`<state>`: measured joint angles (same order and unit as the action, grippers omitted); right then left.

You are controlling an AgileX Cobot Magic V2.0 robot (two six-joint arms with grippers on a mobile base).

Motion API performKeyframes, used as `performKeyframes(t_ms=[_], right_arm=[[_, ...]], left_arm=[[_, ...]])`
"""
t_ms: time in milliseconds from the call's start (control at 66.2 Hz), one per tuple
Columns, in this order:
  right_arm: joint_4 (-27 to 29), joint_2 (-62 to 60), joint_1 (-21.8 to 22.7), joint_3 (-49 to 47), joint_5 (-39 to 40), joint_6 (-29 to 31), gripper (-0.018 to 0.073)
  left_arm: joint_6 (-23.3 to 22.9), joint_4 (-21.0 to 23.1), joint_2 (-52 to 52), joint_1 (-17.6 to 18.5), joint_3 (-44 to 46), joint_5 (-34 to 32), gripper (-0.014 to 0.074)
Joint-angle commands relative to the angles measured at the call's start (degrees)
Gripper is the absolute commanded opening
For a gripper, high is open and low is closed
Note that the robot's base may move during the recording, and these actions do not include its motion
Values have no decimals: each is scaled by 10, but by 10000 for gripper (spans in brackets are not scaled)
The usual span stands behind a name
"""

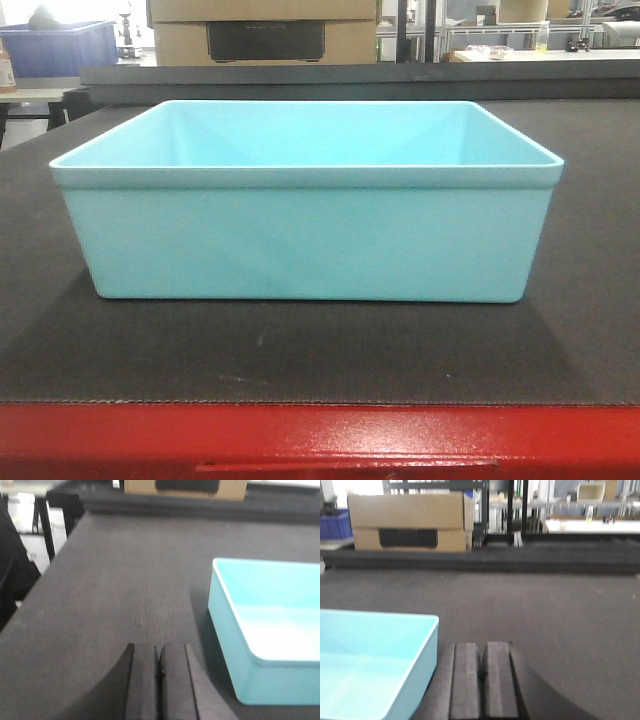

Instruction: Fetch blue bin and place on conveyor start

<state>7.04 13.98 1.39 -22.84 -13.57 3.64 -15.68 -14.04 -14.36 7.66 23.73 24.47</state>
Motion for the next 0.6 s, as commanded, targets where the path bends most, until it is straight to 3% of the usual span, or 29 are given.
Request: performKeyframes(t_ms=[0,589], right_arm=[[-5,-15,3,1,21,5,-153],[-5,-17,3,1,22,5,-153]], left_arm=[[1,-2,24,0,0,-15,-111],[1,-2,48,0,0,-15,-111]])
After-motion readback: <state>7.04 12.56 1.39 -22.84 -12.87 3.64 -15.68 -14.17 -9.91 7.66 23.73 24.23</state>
